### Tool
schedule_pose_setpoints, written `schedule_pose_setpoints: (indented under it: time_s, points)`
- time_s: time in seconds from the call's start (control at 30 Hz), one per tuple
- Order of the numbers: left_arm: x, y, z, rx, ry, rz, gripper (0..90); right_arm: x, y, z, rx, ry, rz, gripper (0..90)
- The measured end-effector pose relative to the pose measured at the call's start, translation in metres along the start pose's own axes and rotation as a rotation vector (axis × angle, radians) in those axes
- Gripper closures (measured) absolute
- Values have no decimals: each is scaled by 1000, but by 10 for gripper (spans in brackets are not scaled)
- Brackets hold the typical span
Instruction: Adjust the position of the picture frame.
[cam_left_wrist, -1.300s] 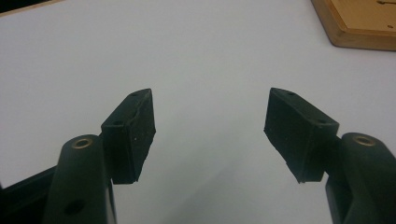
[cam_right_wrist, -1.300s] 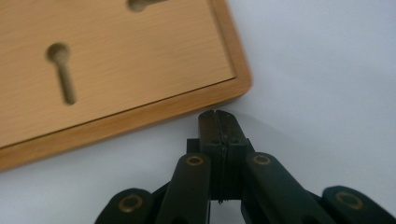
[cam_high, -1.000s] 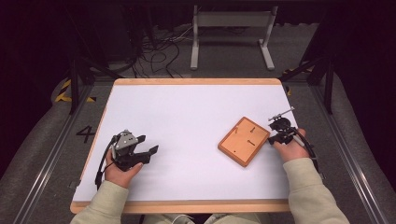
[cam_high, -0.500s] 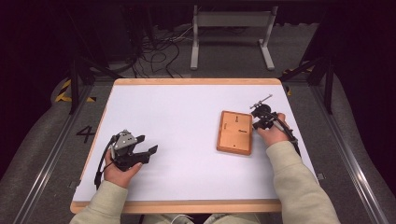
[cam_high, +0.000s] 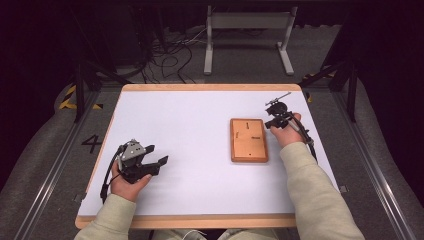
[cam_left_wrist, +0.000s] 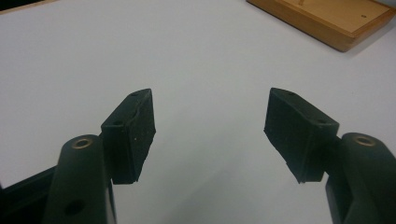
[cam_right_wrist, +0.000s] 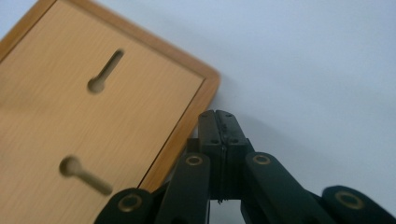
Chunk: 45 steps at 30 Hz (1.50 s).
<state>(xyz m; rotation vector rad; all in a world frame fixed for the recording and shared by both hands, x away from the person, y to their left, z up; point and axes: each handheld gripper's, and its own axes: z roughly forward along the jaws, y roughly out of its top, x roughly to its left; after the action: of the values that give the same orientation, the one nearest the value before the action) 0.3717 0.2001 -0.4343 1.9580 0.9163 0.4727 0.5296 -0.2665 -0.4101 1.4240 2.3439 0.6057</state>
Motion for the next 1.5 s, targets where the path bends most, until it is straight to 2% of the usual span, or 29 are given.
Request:
schedule_pose_setpoints:
  time_s: [0.1,0.13,0.2,0.27,0.33,0.4,0.47,0.63,0.73,0.9,1.03,1.13,1.17,1.2,1.37,1.4,1.5]
  points:
    - [0,0,0,2,-1,0,339,-11,4,3,-8,29,108,900]
    - [0,0,0,2,-1,0,339,-11,4,3,-8,29,108,900]
    - [1,-1,0,3,-1,1,339,-17,5,6,-17,43,148,900]
    - [1,-1,0,5,-3,-2,339,-20,6,8,-35,45,160,900]
    - [1,-2,1,5,-1,-2,339,-23,6,12,-49,66,192,900]
    - [1,-1,1,10,-4,2,339,-23,7,16,-55,83,201,900]
    - [0,-1,2,7,-5,4,339,-21,9,21,-55,75,187,900]
    - [1,-2,2,14,-6,4,341,-22,11,28,-55,66,191,900]
    - [2,-3,2,15,-6,1,342,-27,11,30,-68,83,190,900]
    - [3,-3,2,14,-7,0,341,-24,12,34,-63,112,163,900]
    - [2,-3,3,16,-10,-1,341,-20,14,34,-57,82,109,900]
    - [2,-2,4,16,-10,1,340,-16,17,36,-59,132,86,900]
    - [2,-2,5,19,-14,1,340,-13,18,37,-61,139,66,900]
    - [2,-2,5,19,-14,1,340,-13,18,37,-61,139,66,900]
    - [3,-3,4,14,-17,-4,340,9,29,43,-49,199,9,900]
    - [3,-3,4,14,-17,-4,340,9,29,43,-49,199,9,900]
    - [3,-3,4,17,-16,-2,340,20,33,45,-37,243,-26,900]
